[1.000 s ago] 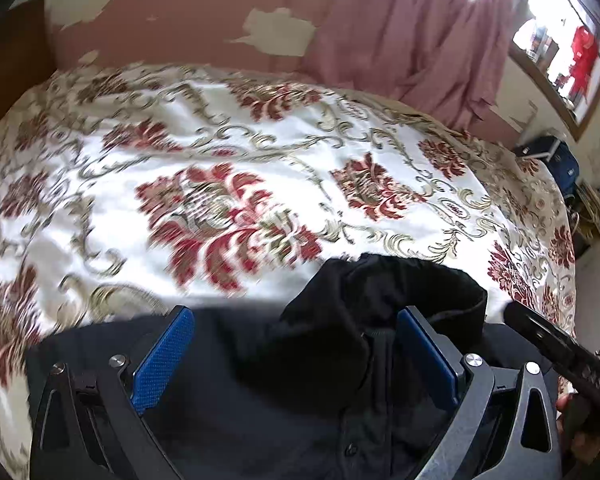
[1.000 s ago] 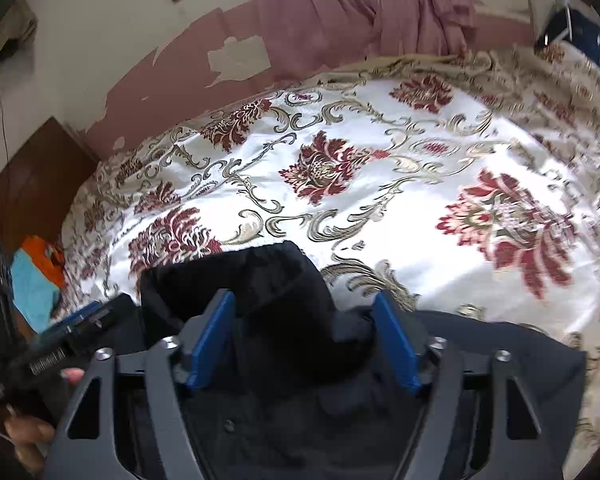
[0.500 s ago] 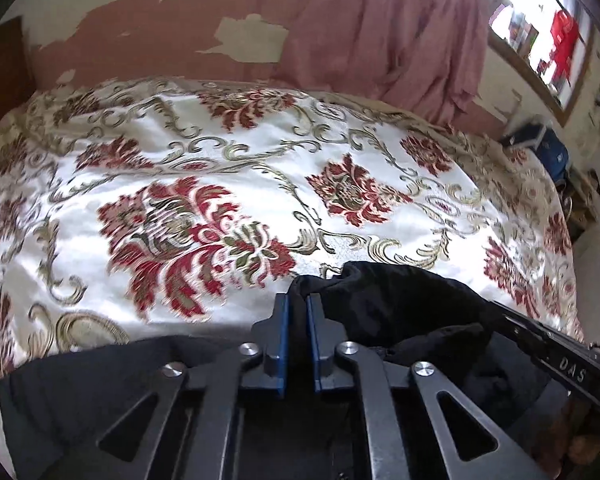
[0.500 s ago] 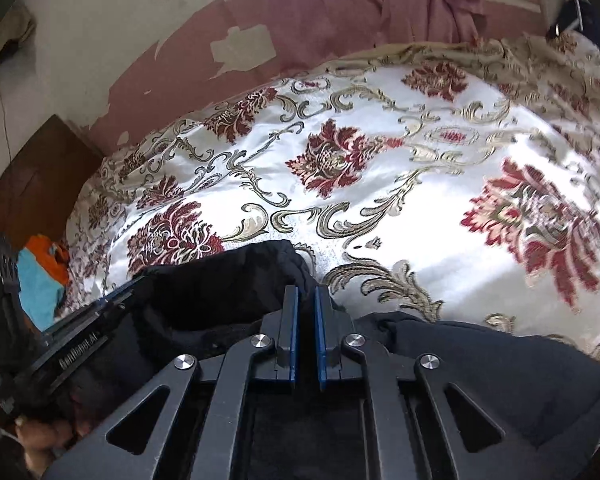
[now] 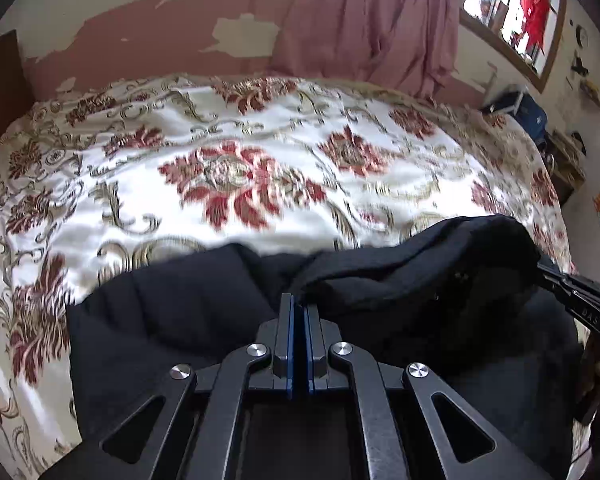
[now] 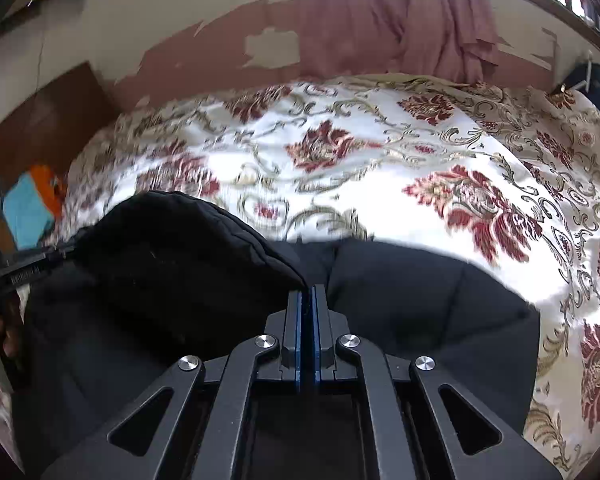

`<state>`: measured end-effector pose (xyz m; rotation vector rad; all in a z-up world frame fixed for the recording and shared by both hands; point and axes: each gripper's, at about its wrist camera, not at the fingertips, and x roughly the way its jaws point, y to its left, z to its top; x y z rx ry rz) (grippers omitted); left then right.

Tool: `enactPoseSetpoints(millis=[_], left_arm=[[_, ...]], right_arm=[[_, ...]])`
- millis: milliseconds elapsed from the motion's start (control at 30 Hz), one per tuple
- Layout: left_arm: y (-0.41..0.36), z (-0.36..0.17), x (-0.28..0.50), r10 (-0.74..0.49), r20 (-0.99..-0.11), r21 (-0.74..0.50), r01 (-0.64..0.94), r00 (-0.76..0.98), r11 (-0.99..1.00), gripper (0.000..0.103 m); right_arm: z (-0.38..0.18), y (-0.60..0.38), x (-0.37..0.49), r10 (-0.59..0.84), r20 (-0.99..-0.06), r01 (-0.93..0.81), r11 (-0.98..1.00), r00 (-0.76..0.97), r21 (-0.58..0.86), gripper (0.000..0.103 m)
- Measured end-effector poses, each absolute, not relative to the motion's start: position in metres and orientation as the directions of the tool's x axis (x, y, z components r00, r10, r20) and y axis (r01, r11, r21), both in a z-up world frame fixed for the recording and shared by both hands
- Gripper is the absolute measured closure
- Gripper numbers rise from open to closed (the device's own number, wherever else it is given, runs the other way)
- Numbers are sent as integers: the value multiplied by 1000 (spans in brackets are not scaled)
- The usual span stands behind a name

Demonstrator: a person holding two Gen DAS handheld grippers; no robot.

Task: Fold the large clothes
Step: 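Grasp the hem with the right tool while the left tool grasps it too, lifting toward the collar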

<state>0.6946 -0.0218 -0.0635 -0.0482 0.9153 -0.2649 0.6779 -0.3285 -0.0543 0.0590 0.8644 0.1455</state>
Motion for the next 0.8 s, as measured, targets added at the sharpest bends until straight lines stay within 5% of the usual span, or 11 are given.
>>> enactPoseSetpoints(millis=[433, 800], left_arm=[[-23, -118, 674, -229, -826, -126, 227, 515, 966, 98], [-20, -70, 626, -330, -718, -155, 321, 613, 934, 95]], right_arm=[[-112, -322, 656, 73, -810, -139, 990, 582, -11, 101], [-118, -321, 645, 86, -779, -137, 991, 621, 1, 101]])
